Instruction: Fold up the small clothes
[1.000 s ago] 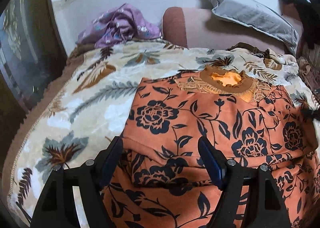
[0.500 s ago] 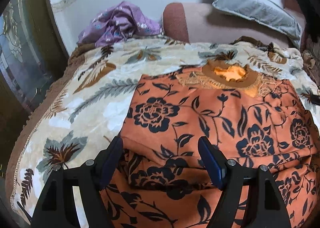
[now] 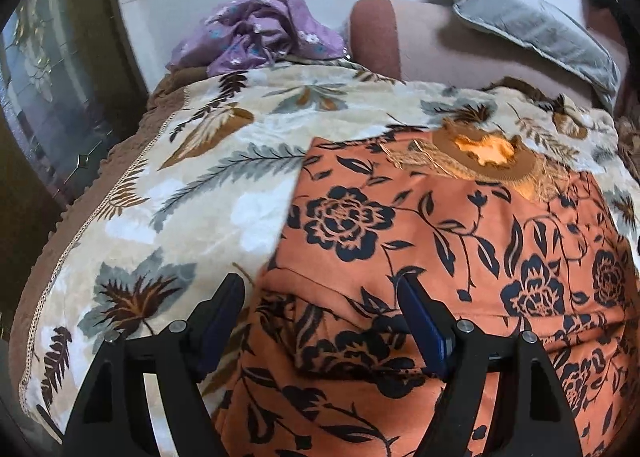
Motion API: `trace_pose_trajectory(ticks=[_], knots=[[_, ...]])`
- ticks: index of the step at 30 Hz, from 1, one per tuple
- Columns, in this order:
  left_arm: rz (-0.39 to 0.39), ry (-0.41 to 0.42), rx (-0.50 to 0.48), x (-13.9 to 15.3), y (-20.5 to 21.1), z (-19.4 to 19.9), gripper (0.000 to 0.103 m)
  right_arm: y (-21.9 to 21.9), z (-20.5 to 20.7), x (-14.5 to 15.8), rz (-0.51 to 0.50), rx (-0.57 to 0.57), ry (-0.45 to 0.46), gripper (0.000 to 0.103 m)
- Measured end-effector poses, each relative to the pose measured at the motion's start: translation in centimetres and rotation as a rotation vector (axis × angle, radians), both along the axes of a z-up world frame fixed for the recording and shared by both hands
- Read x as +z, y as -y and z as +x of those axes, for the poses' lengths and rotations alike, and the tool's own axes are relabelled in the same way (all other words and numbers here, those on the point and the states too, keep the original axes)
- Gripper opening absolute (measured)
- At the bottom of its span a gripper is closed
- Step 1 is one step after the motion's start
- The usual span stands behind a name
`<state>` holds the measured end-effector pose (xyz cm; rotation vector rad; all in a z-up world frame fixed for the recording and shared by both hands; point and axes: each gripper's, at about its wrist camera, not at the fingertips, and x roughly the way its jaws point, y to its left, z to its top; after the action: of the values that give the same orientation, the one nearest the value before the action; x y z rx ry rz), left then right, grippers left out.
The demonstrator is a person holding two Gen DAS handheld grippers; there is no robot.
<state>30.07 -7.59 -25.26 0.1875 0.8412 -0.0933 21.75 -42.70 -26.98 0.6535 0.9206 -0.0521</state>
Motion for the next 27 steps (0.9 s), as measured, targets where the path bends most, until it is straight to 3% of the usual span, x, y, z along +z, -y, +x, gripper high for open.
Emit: trace_pose_trajectory(ticks=[3,8,16,20,27], knots=[[0.021,-0.019,-0.032,-0.8,1.1,0.2,0.079,-1.6,0.8,-1.2,-0.005,0.052,-0.060,0.009],[0.076,-0.135,-0.052,-3.8,2.4,1.5,0.082,-2.6,2.1,-4.4,-0.031,0.065,-0.206,0.010],[0.062,-0.018,-0.071,-1.5,2.3,0.9,0.085,-3.5,3.7,-2.2,-0.037,0.058,-0.089,0.012],[0.104,-0.081,-0.093,-3.1,2.6,1.8,0.085,-4.0,6.3,-4.9,-0.056,0.057,-0.190,0.013],[0.100,-0.091,-0.091,-3.5,2.5,1.9,0.086,-4.3,5.7,-3.8,-0.073,0.051,-0.134,0.013]])
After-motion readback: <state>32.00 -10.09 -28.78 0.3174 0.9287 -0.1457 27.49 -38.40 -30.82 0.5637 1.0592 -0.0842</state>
